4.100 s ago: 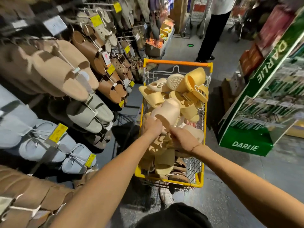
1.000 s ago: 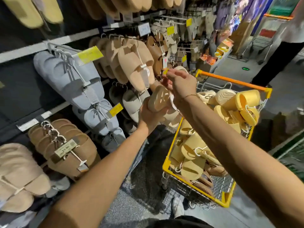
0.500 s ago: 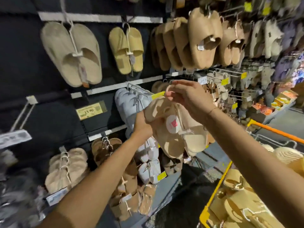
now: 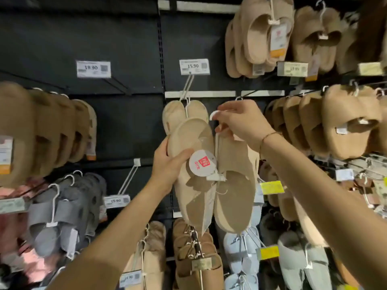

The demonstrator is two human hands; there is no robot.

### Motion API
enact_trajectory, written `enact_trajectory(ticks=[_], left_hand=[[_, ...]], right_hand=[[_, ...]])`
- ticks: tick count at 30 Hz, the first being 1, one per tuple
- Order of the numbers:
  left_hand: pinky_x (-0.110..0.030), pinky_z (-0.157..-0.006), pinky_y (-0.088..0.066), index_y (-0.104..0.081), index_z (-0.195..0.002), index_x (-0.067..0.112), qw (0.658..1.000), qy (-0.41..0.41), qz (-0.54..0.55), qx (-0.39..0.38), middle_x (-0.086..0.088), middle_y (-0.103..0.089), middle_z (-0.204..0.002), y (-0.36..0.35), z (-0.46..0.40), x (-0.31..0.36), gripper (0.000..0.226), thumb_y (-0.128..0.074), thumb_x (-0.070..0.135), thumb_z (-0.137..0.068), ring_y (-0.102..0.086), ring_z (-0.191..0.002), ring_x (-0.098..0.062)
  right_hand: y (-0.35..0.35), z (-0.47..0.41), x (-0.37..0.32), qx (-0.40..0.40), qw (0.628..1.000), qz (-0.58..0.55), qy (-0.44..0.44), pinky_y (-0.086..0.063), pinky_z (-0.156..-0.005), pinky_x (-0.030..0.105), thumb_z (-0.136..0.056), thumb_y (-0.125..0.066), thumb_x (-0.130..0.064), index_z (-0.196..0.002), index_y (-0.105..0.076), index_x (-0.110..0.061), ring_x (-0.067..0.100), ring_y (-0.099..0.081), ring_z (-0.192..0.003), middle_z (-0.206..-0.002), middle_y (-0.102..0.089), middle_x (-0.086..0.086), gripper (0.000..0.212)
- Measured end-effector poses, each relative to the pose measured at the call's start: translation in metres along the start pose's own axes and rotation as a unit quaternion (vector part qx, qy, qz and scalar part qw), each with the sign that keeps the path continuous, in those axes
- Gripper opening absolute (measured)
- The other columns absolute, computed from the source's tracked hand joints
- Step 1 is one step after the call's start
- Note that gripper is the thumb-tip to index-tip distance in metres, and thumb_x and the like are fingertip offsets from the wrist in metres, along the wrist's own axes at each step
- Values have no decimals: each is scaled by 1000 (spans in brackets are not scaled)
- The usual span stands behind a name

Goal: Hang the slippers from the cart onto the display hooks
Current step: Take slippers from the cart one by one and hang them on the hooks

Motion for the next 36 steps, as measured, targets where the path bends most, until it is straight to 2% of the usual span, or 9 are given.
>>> enact_trajectory(ticks=[5,9,11,14,16,21,26,31,36], left_hand=[[-28,-75,-59,-65,-103,40,1000,-12,7,26,12,-76,-97,18,-15,18,37,-77,10,-85,-72,-91,-7],[-34,-78,-61,-66,-105,37,997,2,33,74,5,-75,-104,29,-22,15,35,-80,14,-83,-72,-97,-15],[-36,-79,-61,-66,-110,34,995,13,41,92,1,-75,-107,35,-28,13,36,-82,18,-81,-72,-99,-18],[-40,-81,-62,-66,-111,33,994,28,42,92,-1,-75,-108,39,-41,12,36,-82,20,-81,-72,-100,-20],[-41,-82,-62,-66,-108,33,996,33,29,84,0,-75,-105,36,-51,12,35,-82,20,-80,-72,-99,-20],[-46,-83,-62,-66,-108,32,996,38,31,75,-1,-76,-103,28,-81,16,35,-83,19,-79,-73,-99,-23],[-44,-83,-62,-66,-107,36,998,13,11,54,0,-76,-106,11,-112,31,37,-83,21,-79,-73,-99,-19],[-43,-84,-62,-67,-112,32,997,22,26,73,0,-75,-108,11,-136,25,39,-83,21,-78,-71,-102,-20],[-43,-81,-63,-66,-120,30,995,39,19,94,1,-75,-108,20,-166,7,48,-84,24,-76,-72,-100,-20]], right_hand=[[-21,-17,-33,-50,993,76,81,-63,-64,35,-94,-62,-25,-128,-59,-23,8,-73,-66,-91,-75,-3,35],[22,-12,-25,133,968,82,197,-54,-76,24,-90,-67,-37,-123,-58,-22,2,-65,-80,-90,-69,-12,37],[29,-10,23,123,985,7,122,-52,-85,28,-79,-74,-59,-128,-48,-29,8,-62,-97,-108,-64,-8,64],[-10,-6,101,-50,988,-135,-56,-52,-98,46,-58,-77,-79,-134,-42,-33,19,-62,-113,-128,-61,-1,95],[-30,-11,118,-98,973,-195,-73,-54,-95,53,-65,-78,-74,-132,-51,-27,27,-67,-109,-119,-68,3,86],[-31,-41,109,-31,976,-215,-28,-59,-85,48,-76,-79,-53,-116,-64,-26,28,-71,-97,-104,-74,2,51],[-18,-62,104,10,972,-235,3,-55,-65,20,-82,-77,-42,-117,-63,-28,9,-71,-86,-101,-74,-7,40],[-18,-85,103,7,973,-230,-2,-54,-59,20,-82,-77,-43,-111,-64,-25,7,-71,-73,-93,-74,-4,36],[-37,-122,111,4,975,-220,-16,-58,-71,34,-74,-81,-54,-118,-63,-22,21,-71,-91,-102,-74,0,57]])
Point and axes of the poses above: each hand's wrist, its own z-axis away from the middle knuckle, its own y-axis out of the back of the hand, x = y × z, the point moved 7 cm from there along -z, towards the middle knuckle
